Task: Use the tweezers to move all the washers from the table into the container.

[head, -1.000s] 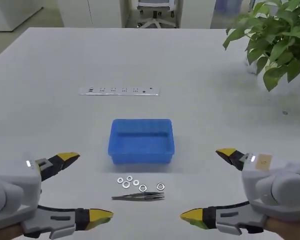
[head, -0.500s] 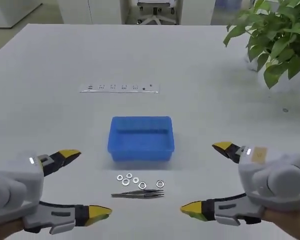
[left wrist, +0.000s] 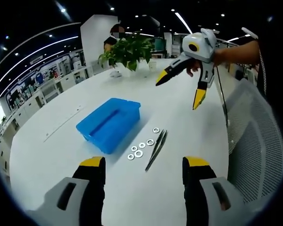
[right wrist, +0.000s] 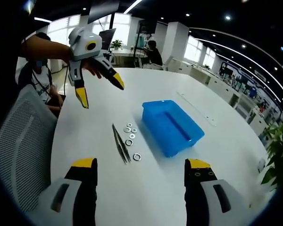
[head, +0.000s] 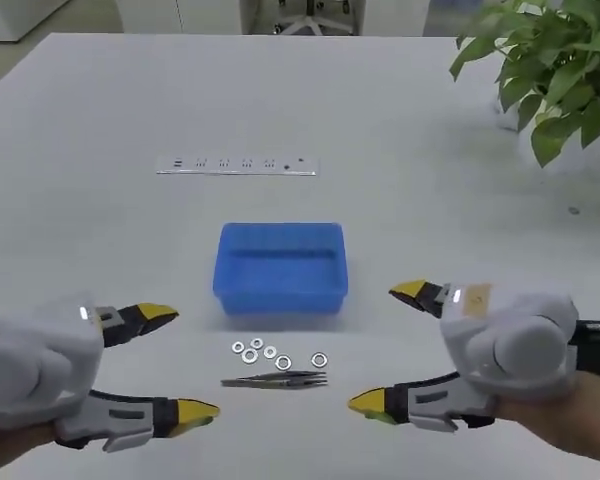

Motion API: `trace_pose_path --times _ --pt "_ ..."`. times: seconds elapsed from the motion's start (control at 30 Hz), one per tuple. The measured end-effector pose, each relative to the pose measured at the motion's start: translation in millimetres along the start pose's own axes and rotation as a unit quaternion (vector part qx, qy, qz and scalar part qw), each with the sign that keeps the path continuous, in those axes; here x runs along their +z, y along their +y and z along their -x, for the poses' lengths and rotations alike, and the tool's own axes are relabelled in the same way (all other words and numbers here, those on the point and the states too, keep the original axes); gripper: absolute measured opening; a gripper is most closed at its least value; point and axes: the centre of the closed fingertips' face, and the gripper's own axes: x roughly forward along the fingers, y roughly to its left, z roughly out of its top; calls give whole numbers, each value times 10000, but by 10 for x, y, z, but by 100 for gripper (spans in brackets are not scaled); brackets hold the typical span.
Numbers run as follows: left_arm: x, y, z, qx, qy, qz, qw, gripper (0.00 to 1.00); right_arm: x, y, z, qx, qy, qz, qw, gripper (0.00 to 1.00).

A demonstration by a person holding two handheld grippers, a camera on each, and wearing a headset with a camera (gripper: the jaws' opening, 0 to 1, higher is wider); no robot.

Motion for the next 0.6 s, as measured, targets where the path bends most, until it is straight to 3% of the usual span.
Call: trace_pose_path --times 0.23,0.6 --pt "-104 -18 -91 -192 251 -212 9993 58 -51 103 -151 391 202 362 9984 63" --pt "-353 -65 -256 -580 785 -573 9936 38 -72 240 -441 1026 439 943 9893 43"
